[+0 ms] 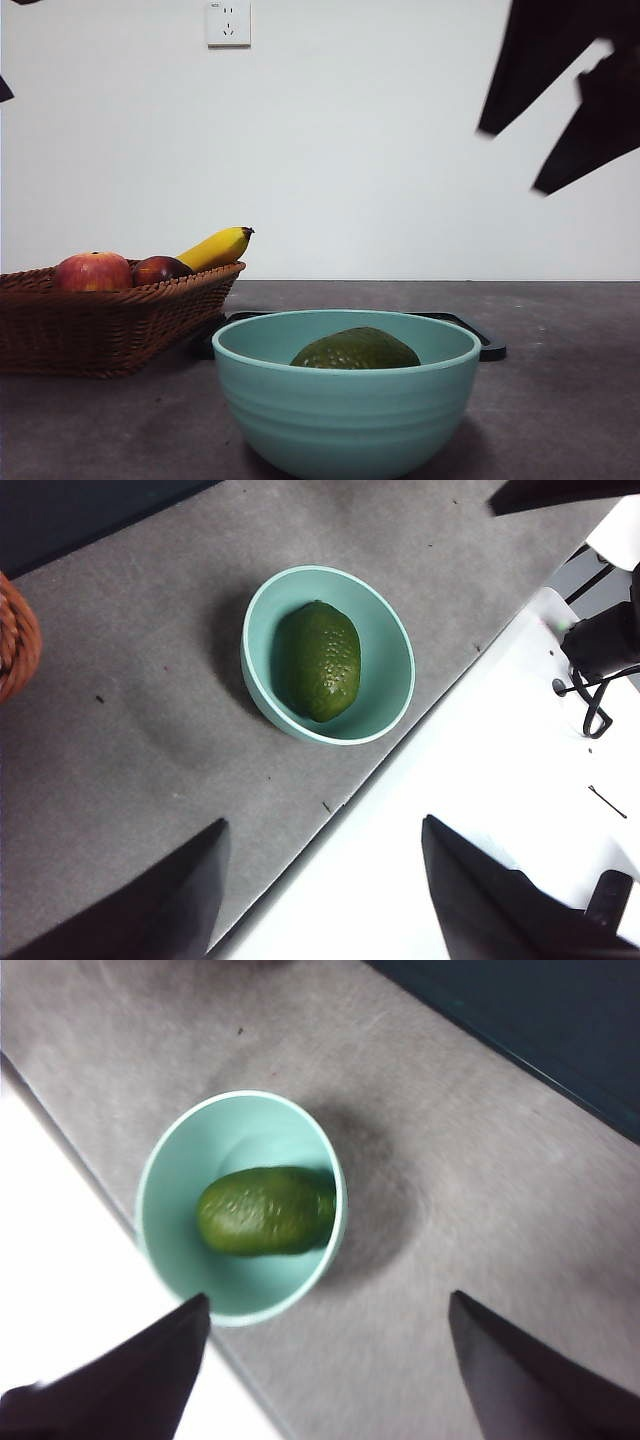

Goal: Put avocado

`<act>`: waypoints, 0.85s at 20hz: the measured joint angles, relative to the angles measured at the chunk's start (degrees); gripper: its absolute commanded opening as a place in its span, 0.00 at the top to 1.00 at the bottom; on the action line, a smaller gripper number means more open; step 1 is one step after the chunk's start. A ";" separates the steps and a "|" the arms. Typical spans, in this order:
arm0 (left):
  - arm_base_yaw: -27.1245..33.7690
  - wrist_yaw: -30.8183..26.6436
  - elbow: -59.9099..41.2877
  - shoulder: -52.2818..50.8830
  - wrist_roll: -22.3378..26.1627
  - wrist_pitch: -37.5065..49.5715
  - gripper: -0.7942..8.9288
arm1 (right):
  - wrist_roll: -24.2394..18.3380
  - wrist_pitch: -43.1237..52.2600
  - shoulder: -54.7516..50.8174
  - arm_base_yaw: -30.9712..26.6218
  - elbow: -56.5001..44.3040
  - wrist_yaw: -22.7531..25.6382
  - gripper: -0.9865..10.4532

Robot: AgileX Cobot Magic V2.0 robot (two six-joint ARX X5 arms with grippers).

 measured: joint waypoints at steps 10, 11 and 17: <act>0.00 0.02 0.00 0.00 0.02 -0.02 0.60 | 0.81 11.23 15.43 8.37 0.00 8.61 0.64; 0.00 0.02 0.00 0.00 0.02 -0.02 0.60 | 0.87 12.11 16.41 8.87 0.00 9.79 0.64; 0.00 0.13 0.00 0.00 0.02 0.00 0.60 | 1.31 15.72 21.33 10.14 0.02 11.58 0.69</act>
